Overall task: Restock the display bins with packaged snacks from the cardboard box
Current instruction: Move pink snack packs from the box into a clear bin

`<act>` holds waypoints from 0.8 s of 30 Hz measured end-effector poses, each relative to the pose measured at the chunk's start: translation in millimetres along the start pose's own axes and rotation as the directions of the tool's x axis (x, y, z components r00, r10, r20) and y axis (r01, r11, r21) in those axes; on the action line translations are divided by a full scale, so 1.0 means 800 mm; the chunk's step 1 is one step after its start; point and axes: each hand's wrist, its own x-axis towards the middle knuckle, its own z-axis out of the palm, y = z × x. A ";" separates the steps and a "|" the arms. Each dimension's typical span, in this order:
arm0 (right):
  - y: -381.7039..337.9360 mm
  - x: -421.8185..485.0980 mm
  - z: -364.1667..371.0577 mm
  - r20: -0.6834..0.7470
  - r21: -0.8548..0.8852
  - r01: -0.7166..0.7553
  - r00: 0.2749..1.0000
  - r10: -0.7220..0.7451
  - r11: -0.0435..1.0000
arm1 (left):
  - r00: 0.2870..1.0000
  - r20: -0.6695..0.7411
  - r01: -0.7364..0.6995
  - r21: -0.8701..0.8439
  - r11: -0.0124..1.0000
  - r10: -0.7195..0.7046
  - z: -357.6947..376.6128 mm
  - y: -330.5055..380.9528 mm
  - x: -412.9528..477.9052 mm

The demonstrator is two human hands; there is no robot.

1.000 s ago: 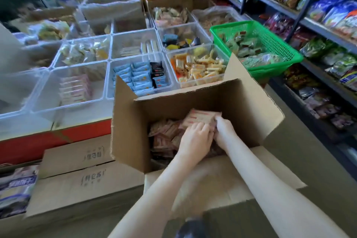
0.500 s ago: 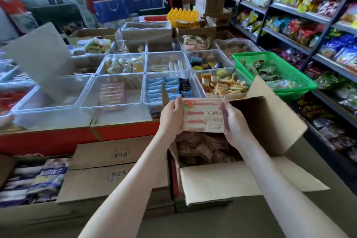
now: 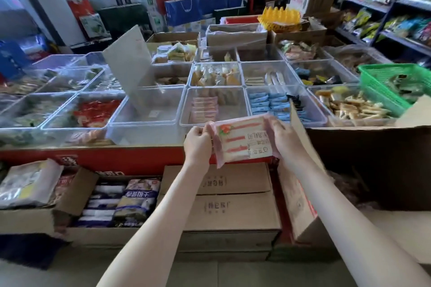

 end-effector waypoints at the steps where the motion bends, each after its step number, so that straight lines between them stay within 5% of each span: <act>1: 0.002 0.003 0.013 0.009 -0.012 -0.010 1.000 0.011 1.000 | 1.000 -0.015 0.016 0.022 1.000 -0.016 -0.009 -0.003 0.010; 5: 0.009 0.024 0.047 0.054 -0.141 0.030 0.998 -0.023 0.990 | 0.998 -0.050 -0.030 0.218 0.975 0.041 -0.038 0.006 0.029; 8: 0.001 0.050 0.062 0.162 -0.342 0.162 0.980 -0.111 0.926 | 0.961 0.020 -0.242 0.545 0.803 0.277 -0.052 0.020 0.045; 12: -0.009 0.102 0.092 0.468 -0.660 0.463 0.869 -0.159 0.592 | 0.722 0.354 -0.656 0.623 0.426 0.594 -0.043 0.043 0.080; 15: -0.002 0.146 0.129 0.635 -0.708 0.651 0.756 -0.156 0.273 | 0.703 0.568 -0.695 0.677 0.243 0.428 -0.035 0.049 0.121; 18: -0.006 0.188 0.156 0.689 -0.685 0.701 0.712 -0.136 0.196 | 0.834 0.512 -0.549 0.726 0.414 0.206 -0.036 0.054 0.165; 20: -0.008 0.217 0.167 0.728 -0.652 0.733 0.677 -0.111 0.195 | 0.860 0.498 -0.470 0.682 0.560 0.115 -0.041 0.059 0.197; 24: -0.011 0.273 0.187 0.734 -0.595 0.716 0.669 -0.116 0.364 | 0.867 0.488 -0.397 0.553 0.732 0.102 -0.051 0.054 0.249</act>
